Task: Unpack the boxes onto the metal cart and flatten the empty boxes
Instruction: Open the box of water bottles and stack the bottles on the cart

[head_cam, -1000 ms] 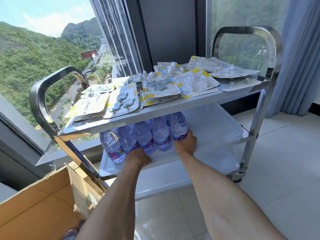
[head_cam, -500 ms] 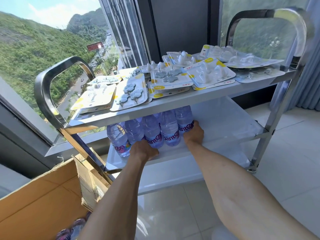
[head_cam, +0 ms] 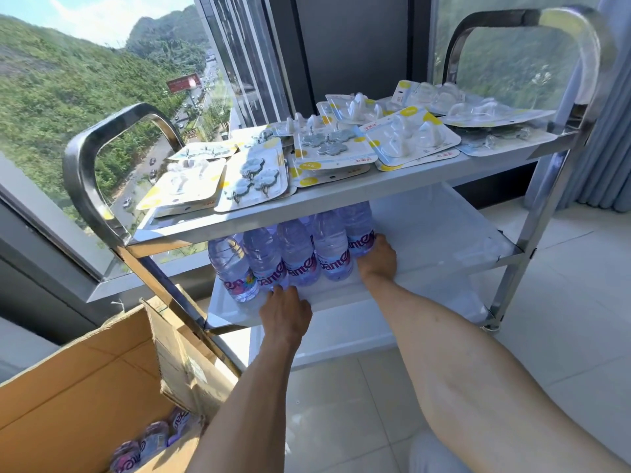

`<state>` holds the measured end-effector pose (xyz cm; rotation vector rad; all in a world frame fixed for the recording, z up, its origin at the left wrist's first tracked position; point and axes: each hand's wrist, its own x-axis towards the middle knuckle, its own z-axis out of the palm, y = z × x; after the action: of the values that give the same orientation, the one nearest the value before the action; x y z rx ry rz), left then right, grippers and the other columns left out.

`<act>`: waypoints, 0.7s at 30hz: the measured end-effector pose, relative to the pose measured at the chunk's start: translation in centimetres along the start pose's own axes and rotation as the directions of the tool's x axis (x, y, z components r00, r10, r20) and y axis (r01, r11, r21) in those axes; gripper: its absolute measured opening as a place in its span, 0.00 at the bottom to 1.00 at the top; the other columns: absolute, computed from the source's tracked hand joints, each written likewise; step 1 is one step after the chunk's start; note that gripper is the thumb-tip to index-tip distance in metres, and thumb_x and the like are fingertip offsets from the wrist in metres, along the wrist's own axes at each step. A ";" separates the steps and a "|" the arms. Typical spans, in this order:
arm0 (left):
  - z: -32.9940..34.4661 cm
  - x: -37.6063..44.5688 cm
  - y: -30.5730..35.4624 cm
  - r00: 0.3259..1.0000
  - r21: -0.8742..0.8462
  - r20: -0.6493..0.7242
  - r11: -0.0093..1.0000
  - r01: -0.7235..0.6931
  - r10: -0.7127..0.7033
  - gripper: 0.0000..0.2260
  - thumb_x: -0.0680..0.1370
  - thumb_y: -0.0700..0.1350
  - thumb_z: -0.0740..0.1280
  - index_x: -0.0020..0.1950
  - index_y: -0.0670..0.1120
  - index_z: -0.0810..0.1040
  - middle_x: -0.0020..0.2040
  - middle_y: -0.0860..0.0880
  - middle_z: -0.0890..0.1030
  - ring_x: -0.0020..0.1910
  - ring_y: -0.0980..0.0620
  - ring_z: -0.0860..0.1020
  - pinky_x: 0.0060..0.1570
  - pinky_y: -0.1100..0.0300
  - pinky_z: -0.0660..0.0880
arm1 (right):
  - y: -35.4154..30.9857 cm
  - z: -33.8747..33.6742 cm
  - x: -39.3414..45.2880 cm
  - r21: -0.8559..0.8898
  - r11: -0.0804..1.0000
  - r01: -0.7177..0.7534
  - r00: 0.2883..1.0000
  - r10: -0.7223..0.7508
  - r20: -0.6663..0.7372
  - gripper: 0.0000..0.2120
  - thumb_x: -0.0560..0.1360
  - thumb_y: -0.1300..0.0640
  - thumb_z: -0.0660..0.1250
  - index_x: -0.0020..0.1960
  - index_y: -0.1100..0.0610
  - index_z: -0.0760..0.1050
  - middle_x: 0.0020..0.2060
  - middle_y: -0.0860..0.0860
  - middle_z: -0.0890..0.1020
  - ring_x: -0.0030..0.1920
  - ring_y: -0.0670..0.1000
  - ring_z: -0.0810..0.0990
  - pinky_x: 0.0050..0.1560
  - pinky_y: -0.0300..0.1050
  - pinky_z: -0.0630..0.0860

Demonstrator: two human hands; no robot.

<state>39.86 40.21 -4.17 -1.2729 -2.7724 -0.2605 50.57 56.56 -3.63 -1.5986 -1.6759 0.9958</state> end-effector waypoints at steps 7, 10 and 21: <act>-2.4 -2.9 -4.7 0.997 -0.065 -0.027 0.996 0.067 -0.069 0.10 0.74 0.46 0.63 0.52 0.46 0.78 0.53 0.45 0.81 0.52 0.42 0.79 0.49 0.55 0.74 | -0.5 -0.2 -6.7 0.162 0.980 -0.112 0.974 0.140 -0.176 0.12 0.76 0.56 0.64 0.57 0.59 0.73 0.55 0.59 0.80 0.55 0.62 0.79 0.49 0.51 0.75; -4.1 -4.8 -7.4 0.987 -0.089 -0.080 0.988 0.129 -0.137 0.11 0.72 0.47 0.64 0.50 0.45 0.80 0.50 0.43 0.80 0.49 0.40 0.80 0.47 0.54 0.75 | -1.5 1.4 -11.6 0.197 0.978 0.066 0.985 -0.033 -0.169 0.09 0.77 0.54 0.64 0.52 0.58 0.75 0.50 0.57 0.83 0.50 0.61 0.81 0.47 0.50 0.75; -10.1 -12.4 -25.5 0.778 -0.238 -0.357 0.855 0.460 -0.518 0.08 0.73 0.44 0.66 0.51 0.46 0.78 0.50 0.42 0.76 0.47 0.38 0.79 0.43 0.52 0.73 | -14.5 13.9 -33.0 0.330 0.667 0.667 0.661 -0.735 0.151 0.06 0.77 0.53 0.61 0.50 0.55 0.70 0.38 0.60 0.82 0.39 0.64 0.79 0.35 0.48 0.68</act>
<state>28.65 12.76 0.93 -0.3975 -2.6751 -0.6778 33.93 22.42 3.44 -0.5284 -2.0174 0.9621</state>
